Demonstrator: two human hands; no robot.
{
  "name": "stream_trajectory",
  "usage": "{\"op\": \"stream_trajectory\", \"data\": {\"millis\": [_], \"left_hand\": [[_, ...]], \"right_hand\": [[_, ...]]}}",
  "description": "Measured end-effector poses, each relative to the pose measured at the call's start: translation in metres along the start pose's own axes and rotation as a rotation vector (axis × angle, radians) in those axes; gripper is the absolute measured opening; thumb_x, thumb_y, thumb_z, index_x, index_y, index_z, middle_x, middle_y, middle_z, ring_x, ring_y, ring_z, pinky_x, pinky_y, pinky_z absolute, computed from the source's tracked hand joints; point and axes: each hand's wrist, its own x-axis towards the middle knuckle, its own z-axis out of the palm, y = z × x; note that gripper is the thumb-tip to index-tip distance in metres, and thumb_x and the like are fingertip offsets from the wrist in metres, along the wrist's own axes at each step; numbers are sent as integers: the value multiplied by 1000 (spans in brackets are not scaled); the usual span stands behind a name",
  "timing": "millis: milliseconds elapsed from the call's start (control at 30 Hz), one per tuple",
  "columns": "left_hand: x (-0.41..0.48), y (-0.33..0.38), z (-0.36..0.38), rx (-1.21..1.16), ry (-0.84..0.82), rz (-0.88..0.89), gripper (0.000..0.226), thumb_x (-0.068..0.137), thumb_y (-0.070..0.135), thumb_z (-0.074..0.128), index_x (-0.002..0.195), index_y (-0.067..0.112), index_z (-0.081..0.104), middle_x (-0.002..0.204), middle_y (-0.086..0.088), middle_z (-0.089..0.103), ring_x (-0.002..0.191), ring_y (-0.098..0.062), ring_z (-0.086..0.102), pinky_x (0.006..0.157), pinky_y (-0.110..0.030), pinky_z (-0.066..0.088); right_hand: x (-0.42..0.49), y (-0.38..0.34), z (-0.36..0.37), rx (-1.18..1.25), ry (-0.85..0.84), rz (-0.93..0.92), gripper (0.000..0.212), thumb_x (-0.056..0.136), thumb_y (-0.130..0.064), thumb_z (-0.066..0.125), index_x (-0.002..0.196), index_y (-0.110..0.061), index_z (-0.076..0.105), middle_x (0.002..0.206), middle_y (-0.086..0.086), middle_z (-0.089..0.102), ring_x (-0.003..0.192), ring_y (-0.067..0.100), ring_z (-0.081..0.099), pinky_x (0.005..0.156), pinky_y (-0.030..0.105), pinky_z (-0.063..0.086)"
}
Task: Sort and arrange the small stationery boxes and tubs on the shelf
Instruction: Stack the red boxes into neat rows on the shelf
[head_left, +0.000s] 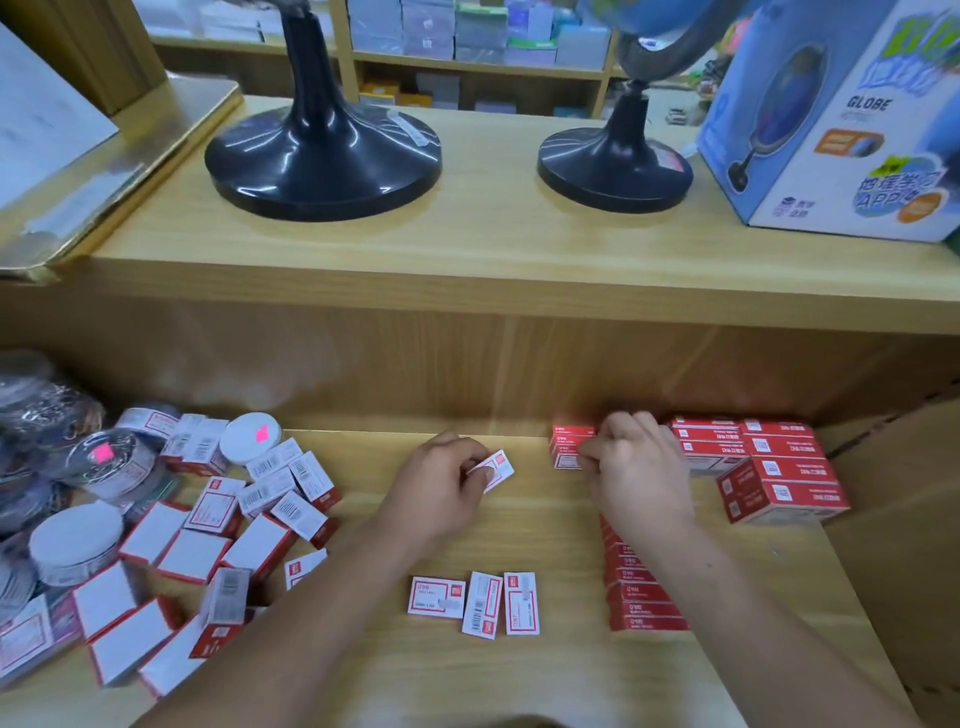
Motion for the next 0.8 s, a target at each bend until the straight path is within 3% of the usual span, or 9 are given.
{"op": "stream_trajectory", "data": {"millis": [200, 367, 567, 733, 800], "left_hand": [[-4, 2, -4, -46, -35, -39, 26, 84, 12, 73, 110, 18, 73, 92, 8, 62, 69, 2, 56, 71, -13, 44], [-6, 7, -3, -185, -112, -138, 24, 86, 8, 72, 103, 24, 75, 91, 8, 68, 68, -2, 57, 71, -20, 51], [-11, 34, -2, -510, -123, -214, 21, 87, -2, 74, 101, 15, 75, 92, -7, 75, 74, -8, 65, 70, -17, 52], [-13, 66, -1, -641, -123, -164, 29, 84, -6, 76, 97, 20, 74, 85, 6, 72, 74, -4, 63, 72, -19, 54], [-13, 76, 0, -679, -123, -136, 27, 85, -6, 76, 97, 19, 74, 83, 7, 74, 75, -5, 65, 72, -19, 54]], "right_hand": [[-2, 0, 1, 59, 39, -1, 13, 66, -14, 85, 70, -23, 77, 77, -1, 56, 77, 30, 53, 67, 40, 47], [-7, 5, -6, 87, 12, -5, 21, 68, -25, 89, 86, -21, 79, 82, -2, 58, 82, 28, 55, 71, 40, 49], [-18, 15, -40, 482, 27, 156, 14, 83, -12, 78, 92, -22, 78, 86, -13, 62, 79, 10, 61, 69, 30, 52], [-26, -5, -63, 833, -227, 280, 17, 88, -13, 76, 96, -28, 75, 77, -10, 73, 74, 2, 66, 65, 7, 47], [-26, -7, -63, 960, -255, 350, 14, 90, -10, 73, 97, -21, 77, 67, -3, 73, 61, 6, 66, 61, 13, 49]]}}
